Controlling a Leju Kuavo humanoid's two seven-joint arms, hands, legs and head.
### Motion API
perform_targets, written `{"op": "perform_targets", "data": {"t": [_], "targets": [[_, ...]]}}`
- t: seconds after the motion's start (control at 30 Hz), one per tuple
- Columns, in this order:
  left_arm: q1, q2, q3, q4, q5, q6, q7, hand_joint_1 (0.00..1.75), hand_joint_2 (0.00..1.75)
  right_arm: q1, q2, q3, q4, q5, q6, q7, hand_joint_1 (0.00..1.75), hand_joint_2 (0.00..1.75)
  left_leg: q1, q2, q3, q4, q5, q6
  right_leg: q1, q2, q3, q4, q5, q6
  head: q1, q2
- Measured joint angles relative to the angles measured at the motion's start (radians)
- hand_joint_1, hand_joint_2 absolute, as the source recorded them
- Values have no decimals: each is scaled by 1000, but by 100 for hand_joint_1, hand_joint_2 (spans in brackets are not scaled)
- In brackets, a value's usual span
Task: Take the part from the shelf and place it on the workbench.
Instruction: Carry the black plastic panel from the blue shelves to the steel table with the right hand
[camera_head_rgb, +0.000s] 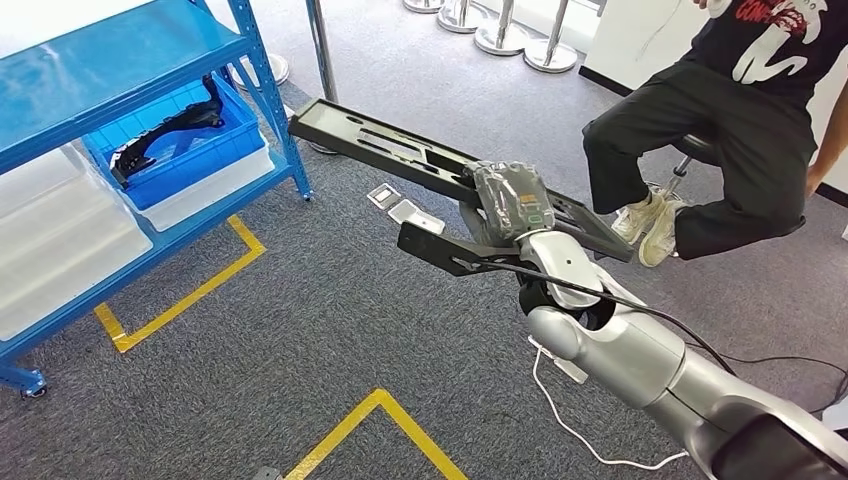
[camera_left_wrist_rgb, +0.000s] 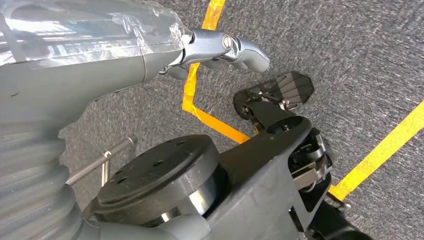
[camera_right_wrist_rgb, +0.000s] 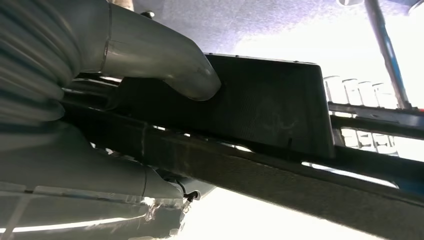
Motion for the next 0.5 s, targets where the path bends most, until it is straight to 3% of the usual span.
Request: {"op": "perform_targets", "data": {"t": [0.07, 0.13, 0.23, 0.3, 0.4, 0.43, 0.5], "targets": [[0, 1, 0, 0, 1, 1, -1, 0, 175, -4, 0, 1, 0, -2, -2, -2, 175, 175, 2, 11, -2, 10, -7, -10, -1, -24, 68, -129, 58, 4, 10, 0], [-1, 2, 0, 1, 1, 3, -2, 0, 175, -9, 2, 1, 0, -2, -6, -5, 175, 175, -2, 19, -6, 22, -12, -22, 3, -41, 105, -209, 75, -5, 16, 0], [0, 3, 0, 1, 1, 5, -2, 0, 175, -11, 5, 2, 3, -4, -14, -13, 175, 175, -3, 31, -8, 27, -15, -37, 8, -28, 100, -217, 74, -30, 6, 0], [0, 3, 1, 1, 1, 7, -2, 0, 175, -14, 7, 2, 5, -4, -19, -15, 175, 175, 0, 16, -20, 63, -44, -47, 6, -17, 99, -220, 79, -43, -1, 0], [1, 3, 1, 1, 1, 8, -2, 0, 175, -16, 13, 3, 7, -4, -23, -16, 175, 175, 1, -14, -95, 242, -138, -51, 9, 1, 96, -221, 83, -54, -22, 0], [2, 3, 1, 1, 1, 8, -2, 0, 175, -16, 14, 4, 8, -4, -23, -16, 175, 175, 0, -17, -119, 295, -158, -51, 11, 6, 96, -221, 83, -55, -27, 0], [3, 3, 1, 2, 1, 9, -2, 0, 175, -15, 15, 5, 9, -4, -23, -16, 175, 175, -1, -18, -141, 339, -170, -49, 14, 12, 95, -221, 84, -56, -31, 0]]}}
